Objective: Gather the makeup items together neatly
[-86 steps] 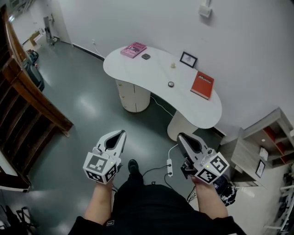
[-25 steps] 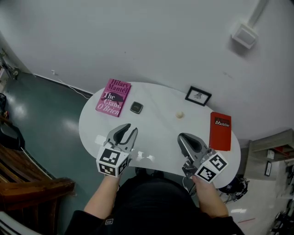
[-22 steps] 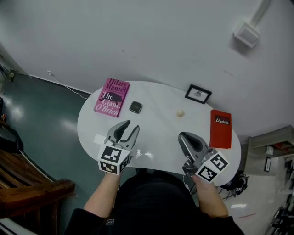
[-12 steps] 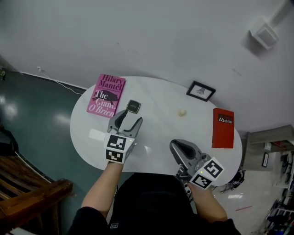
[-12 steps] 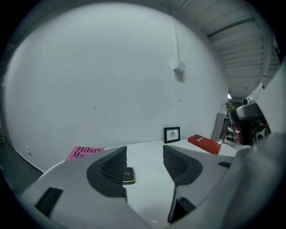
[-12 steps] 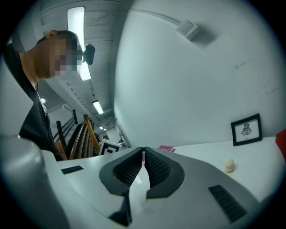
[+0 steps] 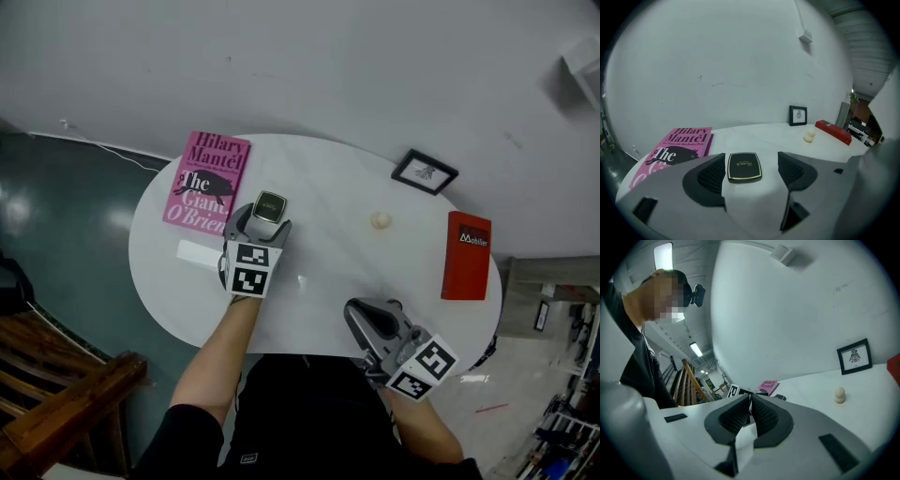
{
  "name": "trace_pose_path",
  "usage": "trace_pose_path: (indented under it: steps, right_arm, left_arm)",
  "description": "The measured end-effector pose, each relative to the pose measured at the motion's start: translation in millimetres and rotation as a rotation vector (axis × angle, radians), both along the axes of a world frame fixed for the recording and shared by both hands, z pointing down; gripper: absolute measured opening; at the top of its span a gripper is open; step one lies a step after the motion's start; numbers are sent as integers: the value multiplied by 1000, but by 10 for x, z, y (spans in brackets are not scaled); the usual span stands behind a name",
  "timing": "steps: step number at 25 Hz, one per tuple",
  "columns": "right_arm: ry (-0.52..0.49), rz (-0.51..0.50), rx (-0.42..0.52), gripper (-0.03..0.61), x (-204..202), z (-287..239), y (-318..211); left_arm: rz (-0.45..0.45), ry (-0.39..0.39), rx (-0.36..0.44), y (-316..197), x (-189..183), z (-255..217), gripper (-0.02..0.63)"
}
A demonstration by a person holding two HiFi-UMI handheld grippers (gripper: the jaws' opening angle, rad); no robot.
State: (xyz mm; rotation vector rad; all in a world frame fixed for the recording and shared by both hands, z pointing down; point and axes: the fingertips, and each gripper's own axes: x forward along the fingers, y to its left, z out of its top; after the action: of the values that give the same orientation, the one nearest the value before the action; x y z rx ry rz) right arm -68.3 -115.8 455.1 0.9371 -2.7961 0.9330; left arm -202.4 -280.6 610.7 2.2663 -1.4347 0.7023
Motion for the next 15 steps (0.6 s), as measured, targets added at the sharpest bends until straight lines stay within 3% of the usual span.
trace_pose_path:
  steps: [5, 10, 15]
  right_arm:
    - [22, 38, -9, 38, 196, -48, -43]
    - [20, 74, -18, 38, 319, -52, -63]
    - [12, 84, -19, 38, 353, -91, -31]
  left_arm:
    - [15, -69, -76, -70, -15, 343, 342]
    - [-35, -36, -101, -153, -79, 488, 342]
    - [-37, -51, -135, -171, -77, 540, 328]
